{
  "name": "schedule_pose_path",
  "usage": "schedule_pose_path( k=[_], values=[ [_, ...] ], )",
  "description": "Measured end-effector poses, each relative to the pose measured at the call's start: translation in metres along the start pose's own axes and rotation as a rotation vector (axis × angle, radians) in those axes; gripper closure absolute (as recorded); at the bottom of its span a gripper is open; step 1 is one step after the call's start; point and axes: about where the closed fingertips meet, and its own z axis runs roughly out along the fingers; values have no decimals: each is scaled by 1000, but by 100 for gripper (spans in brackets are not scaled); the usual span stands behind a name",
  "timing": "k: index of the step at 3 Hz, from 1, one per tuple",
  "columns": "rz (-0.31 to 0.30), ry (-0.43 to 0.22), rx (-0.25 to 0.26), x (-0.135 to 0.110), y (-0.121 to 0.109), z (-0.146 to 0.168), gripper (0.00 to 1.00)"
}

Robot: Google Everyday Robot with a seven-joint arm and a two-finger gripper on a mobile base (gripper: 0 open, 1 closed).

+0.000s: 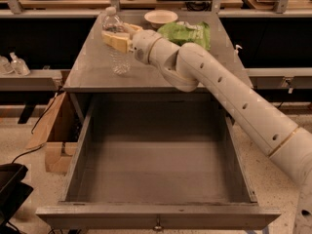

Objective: Pick water bottle from top drawer and place on counter

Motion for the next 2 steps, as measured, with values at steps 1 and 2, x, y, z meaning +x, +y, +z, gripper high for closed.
schedule_pose_path(
  k=[1,2],
  values=[
    [5,-4,33,14,-3,-2,100],
    [7,-3,46,17,-3,-5,100]
  ],
)
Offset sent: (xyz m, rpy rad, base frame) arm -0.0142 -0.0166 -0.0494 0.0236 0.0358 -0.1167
